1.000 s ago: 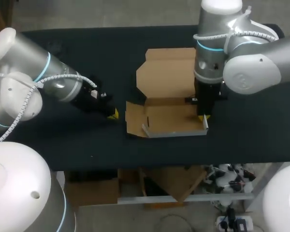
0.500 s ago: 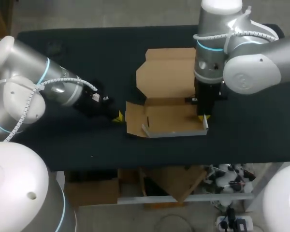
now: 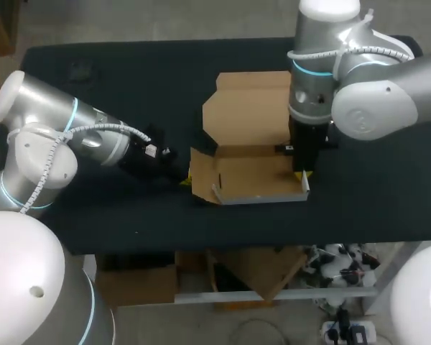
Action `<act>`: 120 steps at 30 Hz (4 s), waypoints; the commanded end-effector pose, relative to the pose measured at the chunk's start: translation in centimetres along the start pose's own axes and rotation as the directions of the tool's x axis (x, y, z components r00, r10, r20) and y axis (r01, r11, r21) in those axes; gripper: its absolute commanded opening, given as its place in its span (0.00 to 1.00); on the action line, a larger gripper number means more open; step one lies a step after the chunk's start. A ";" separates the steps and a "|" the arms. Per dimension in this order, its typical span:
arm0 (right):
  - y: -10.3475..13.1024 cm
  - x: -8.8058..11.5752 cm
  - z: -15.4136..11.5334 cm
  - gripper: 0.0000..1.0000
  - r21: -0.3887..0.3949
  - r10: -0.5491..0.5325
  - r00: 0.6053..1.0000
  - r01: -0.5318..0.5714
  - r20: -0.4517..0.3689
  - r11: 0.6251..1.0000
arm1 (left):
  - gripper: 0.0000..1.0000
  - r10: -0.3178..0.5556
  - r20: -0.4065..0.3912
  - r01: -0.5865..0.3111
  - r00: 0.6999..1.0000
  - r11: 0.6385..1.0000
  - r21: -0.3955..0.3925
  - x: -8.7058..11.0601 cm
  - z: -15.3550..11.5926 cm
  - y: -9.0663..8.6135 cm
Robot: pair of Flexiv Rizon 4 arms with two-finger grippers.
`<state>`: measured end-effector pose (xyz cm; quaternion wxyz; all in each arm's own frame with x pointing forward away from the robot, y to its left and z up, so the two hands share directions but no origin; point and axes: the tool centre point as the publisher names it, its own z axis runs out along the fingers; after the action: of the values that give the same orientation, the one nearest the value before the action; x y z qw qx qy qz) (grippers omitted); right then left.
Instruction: Assemble the packaging by folding the flat box into shape, placing the metal phone stand inside, and closing the box properly
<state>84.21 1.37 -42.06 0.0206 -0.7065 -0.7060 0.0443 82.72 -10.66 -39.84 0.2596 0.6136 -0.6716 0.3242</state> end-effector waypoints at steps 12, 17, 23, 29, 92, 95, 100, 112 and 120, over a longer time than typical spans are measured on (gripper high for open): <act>0.0 0.1 0.1 0.00 0.001 0.001 1.000 -0.001 0.002 1.000 | 0.00 0.024 -0.088 -0.023 0.996 1.000 0.014 2.4 1.0 0.0; 0.0 0.1 0.1 0.00 0.001 0.001 1.000 -0.001 0.002 1.000 | 0.00 0.023 -0.113 -0.023 0.993 1.000 0.006 2.9 1.6 0.1; 0.0 0.1 0.1 0.00 0.001 0.001 1.000 -0.001 0.002 1.000 | 0.00 0.024 -0.133 -0.025 0.991 1.000 -0.002 3.5 2.1 0.2; 0.0 0.1 0.1 0.00 0.001 0.001 1.000 -0.001 0.002 1.000 | 0.00 0.028 -0.146 -0.028 0.989 1.000 0.002 4.0 2.3 0.2; 0.0 0.1 0.1 0.00 0.001 0.001 1.000 -0.001 0.002 1.000 | 0.34 -0.003 -0.195 0.007 0.981 1.000 0.021 5.2 3.0 -1.1; 0.0 0.1 0.1 0.00 0.001 0.001 1.000 -0.001 0.002 1.000 | 0.35 -0.004 -0.166 0.009 0.986 0.999 0.031 5.2 2.9 -1.3; 0.0 0.1 0.1 0.00 0.001 0.001 1.000 -0.001 0.002 1.000 | 0.39 -0.006 -0.128 0.011 0.992 0.999 0.042 5.1 2.8 -1.4; 0.0 0.1 0.1 0.00 0.001 0.001 1.000 -0.001 0.002 1.000 | 0.42 0.003 -0.048 -0.001 0.999 0.999 0.042 5.4 3.1 -1.7; 0.0 0.1 0.1 0.00 0.001 0.001 1.000 -0.001 0.002 1.000 | 0.46 0.006 0.006 -0.007 1.000 0.998 0.069 5.5 3.0 -1.7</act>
<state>84.22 1.35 -42.06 0.0205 -0.7066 -0.7059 0.0443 84.10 -16.36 -37.68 0.2463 0.6139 -0.6604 0.3553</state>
